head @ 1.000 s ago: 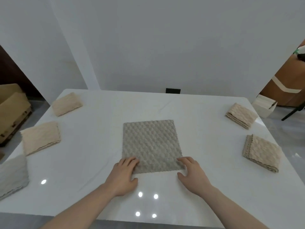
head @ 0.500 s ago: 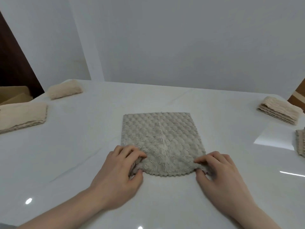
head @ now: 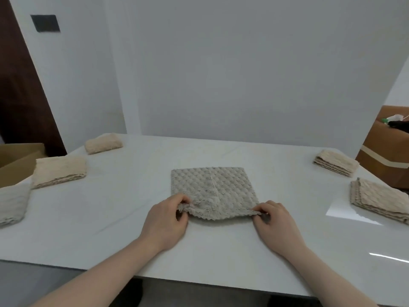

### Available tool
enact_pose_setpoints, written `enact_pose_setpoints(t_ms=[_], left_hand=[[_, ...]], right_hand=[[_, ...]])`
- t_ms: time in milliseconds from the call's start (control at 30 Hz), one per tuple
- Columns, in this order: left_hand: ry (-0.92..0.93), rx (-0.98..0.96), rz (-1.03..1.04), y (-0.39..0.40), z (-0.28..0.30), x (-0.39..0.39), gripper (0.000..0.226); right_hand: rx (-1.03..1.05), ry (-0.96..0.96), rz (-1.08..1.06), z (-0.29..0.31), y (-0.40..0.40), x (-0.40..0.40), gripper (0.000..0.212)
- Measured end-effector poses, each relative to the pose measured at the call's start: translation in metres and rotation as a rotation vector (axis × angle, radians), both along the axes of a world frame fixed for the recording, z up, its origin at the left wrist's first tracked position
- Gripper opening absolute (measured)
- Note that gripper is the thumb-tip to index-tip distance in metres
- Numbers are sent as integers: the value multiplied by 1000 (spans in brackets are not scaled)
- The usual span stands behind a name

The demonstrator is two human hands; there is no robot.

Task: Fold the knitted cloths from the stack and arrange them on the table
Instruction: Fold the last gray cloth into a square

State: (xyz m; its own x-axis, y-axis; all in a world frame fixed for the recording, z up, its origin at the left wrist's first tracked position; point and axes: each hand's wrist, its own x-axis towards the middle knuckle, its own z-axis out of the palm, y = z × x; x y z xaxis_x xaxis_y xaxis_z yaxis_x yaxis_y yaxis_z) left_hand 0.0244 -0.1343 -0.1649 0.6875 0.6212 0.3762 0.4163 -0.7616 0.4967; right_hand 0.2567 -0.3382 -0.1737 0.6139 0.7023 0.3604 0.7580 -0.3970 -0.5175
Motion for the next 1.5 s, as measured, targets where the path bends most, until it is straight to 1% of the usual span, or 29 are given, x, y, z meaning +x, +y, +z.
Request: enact_pose_setpoints(t_ms=[100, 200, 300, 433, 533, 667, 767, 867, 933, 1000, 1133, 1333, 1433, 1500], left_hand=[[16, 2, 46, -9, 6, -5, 21], [54, -12, 42, -20, 15, -11, 15], [71, -18, -3, -28, 33, -21, 19], [-49, 52, -43, -35, 75, -46, 17], [-107, 117, -40, -40, 118, -69, 19], [-230, 130, -42, -47, 169, -91, 18], [-311, 134, -49, -51, 201, -98, 24], [-339, 166, -18, -55, 225, -100, 32], [-294, 167, 17, -56, 233, -97, 39], [-199, 167, 45, -55, 233, -90, 45], [-23, 161, 72, -49, 216, -69, 51], [139, 72, 97, -36, 182, -30, 26], [162, 4, 134, -31, 171, -12, 18], [153, -60, 164, -28, 168, -2, 17]], right_hand=[[23, 48, -14, 6, -5, -5, 18], [98, 180, -13, 18, -14, -17, 18], [149, 256, -24, 33, -30, -28, 21], [223, 235, -20, 70, -58, -40, 15], [285, 141, 2, 109, -75, -52, 19], [364, 69, 65, 163, -90, -68, 13], [422, 49, 109, 197, -99, -79, 13], [446, 46, 114, 216, -104, -80, 13], [411, 52, 94, 219, -106, -76, 13], [357, 60, 54, 217, -106, -70, 13], [234, 19, -24, 205, -102, -55, 11], [99, -49, -80, 176, -84, -27, 12], [22, -56, -111, 164, -72, -12, 16], [6, -34, -122, 159, -64, -3, 15]])
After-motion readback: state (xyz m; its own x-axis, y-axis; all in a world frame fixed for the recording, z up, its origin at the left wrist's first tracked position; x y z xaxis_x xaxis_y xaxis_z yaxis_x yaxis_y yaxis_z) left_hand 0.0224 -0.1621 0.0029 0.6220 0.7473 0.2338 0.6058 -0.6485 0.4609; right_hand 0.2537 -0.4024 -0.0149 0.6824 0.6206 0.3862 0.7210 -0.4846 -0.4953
